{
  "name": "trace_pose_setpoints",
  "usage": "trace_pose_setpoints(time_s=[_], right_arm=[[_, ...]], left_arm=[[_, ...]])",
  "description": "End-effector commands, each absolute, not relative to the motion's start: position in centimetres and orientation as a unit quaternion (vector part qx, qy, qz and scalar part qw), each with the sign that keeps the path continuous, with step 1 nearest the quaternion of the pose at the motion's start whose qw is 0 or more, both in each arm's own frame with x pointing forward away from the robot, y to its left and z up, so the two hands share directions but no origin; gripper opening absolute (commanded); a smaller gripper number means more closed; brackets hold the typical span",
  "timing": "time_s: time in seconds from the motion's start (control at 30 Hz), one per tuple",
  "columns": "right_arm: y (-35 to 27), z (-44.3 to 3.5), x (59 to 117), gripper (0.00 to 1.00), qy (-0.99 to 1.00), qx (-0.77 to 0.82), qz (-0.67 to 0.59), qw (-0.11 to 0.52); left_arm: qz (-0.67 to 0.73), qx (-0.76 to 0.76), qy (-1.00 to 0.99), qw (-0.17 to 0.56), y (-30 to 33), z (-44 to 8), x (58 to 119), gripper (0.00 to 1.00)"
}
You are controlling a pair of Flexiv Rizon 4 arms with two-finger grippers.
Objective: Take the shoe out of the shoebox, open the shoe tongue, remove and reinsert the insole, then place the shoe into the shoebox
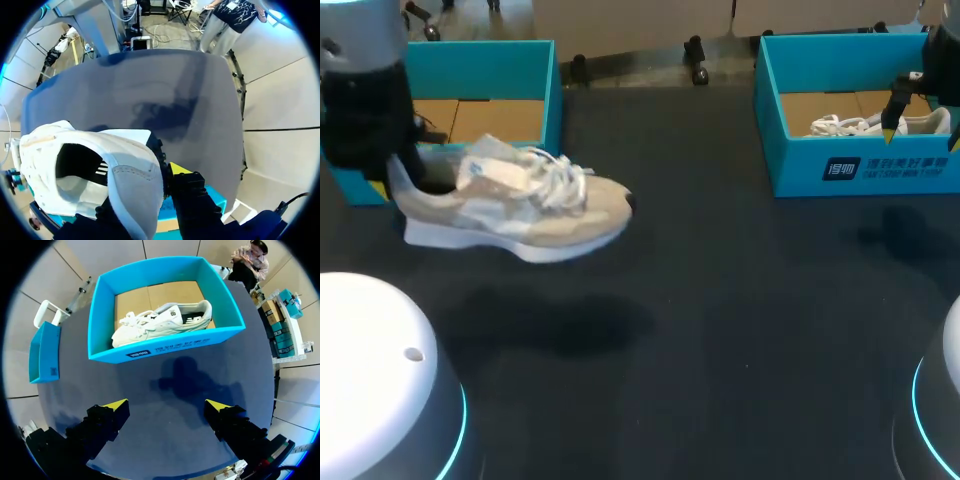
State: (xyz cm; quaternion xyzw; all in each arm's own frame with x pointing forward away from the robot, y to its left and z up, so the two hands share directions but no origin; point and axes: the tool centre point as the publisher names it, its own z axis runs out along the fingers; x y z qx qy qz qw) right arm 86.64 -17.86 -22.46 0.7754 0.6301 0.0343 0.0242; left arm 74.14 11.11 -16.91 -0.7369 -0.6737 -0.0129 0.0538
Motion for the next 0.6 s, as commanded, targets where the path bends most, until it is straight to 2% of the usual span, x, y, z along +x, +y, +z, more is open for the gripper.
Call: trace_pose_setpoints(time_s=[0.03,0.6], right_arm=[[-17.89,-22.50,86.64,1.00,0.630,0.775,0.035,0.024],[-17.89,-22.50,86.64,1.00,0.630,0.775,0.035,0.024]], left_arm=[[-0.034,-0.734,-0.677,0.034,9.46,-17.67,72.71,0.00],[-0.025,-0.734,-0.677,0.041,9.02,-17.78,72.48,0.00]])
